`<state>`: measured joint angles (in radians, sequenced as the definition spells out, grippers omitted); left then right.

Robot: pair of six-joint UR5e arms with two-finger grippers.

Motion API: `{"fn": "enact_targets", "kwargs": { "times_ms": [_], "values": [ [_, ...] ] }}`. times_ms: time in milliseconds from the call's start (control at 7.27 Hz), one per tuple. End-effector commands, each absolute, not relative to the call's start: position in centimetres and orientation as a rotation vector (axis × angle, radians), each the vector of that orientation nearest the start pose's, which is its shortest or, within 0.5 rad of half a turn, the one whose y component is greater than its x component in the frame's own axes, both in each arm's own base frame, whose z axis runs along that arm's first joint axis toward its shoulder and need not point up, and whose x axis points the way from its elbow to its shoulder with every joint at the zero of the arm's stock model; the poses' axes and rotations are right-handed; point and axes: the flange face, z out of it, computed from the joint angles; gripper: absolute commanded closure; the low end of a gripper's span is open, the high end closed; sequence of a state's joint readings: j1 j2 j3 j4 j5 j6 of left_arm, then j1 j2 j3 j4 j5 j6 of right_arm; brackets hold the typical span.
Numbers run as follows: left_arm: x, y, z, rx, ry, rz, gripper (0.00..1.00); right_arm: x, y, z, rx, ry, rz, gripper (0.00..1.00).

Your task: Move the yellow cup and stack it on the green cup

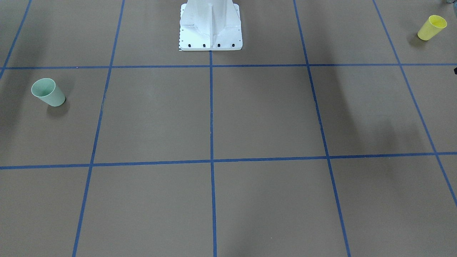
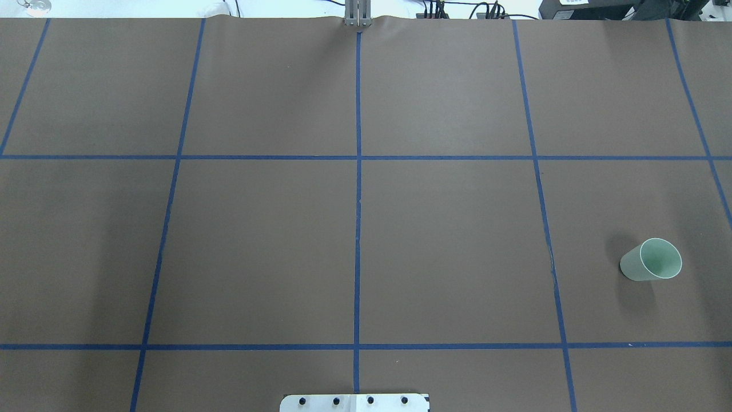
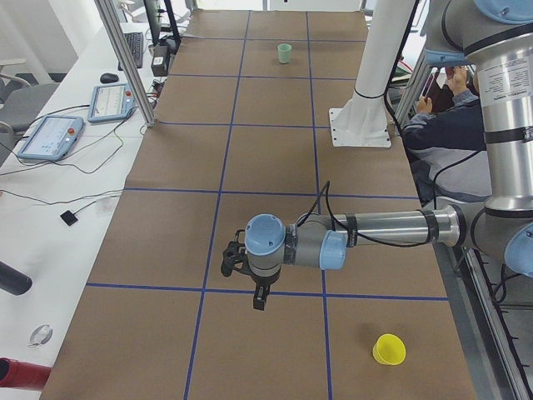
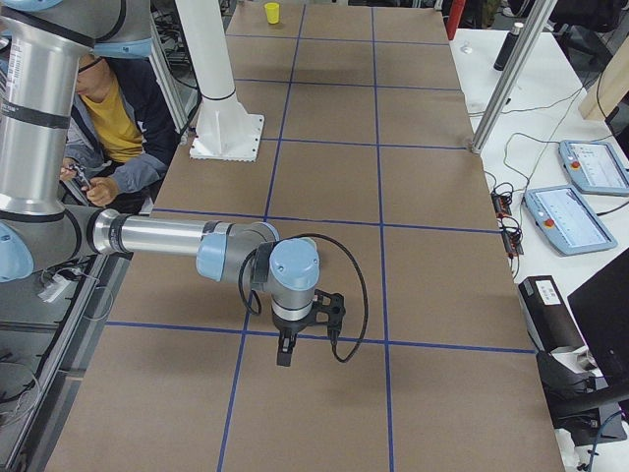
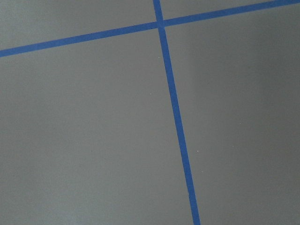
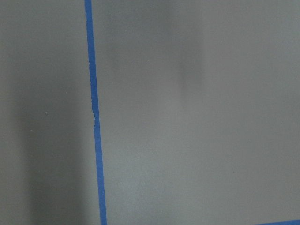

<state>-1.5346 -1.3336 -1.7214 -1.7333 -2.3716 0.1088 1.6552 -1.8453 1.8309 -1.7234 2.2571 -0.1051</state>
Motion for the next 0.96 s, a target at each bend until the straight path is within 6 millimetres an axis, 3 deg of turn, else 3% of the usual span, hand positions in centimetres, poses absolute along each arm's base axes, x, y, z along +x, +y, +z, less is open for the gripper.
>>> {"fn": "enact_targets", "kwargs": {
  "times_ms": [0,275,412,688,825],
  "values": [
    [-4.7,-39.9,67.0,0.102,0.797,0.168,0.0,10.0,-35.4,67.0,-0.096,-0.708,0.039,0.0],
    [-4.8,-40.0,65.3,0.133,0.797,0.179,0.0,9.5,-35.9,65.5,-0.064,-0.776,0.035,0.0],
    [-4.8,-39.9,65.1,0.137,0.797,0.179,0.0,9.5,-37.3,64.4,-0.012,-0.78,0.015,0.0],
    [-4.6,-40.8,63.0,0.178,0.803,0.192,0.0,9.6,-38.2,65.4,0.064,-0.772,-0.012,0.0],
    [-4.5,-43.0,60.7,0.228,0.8,0.211,0.0,9.7,-38.7,64.8,0.122,-0.765,-0.034,0.0]
  ]
}}
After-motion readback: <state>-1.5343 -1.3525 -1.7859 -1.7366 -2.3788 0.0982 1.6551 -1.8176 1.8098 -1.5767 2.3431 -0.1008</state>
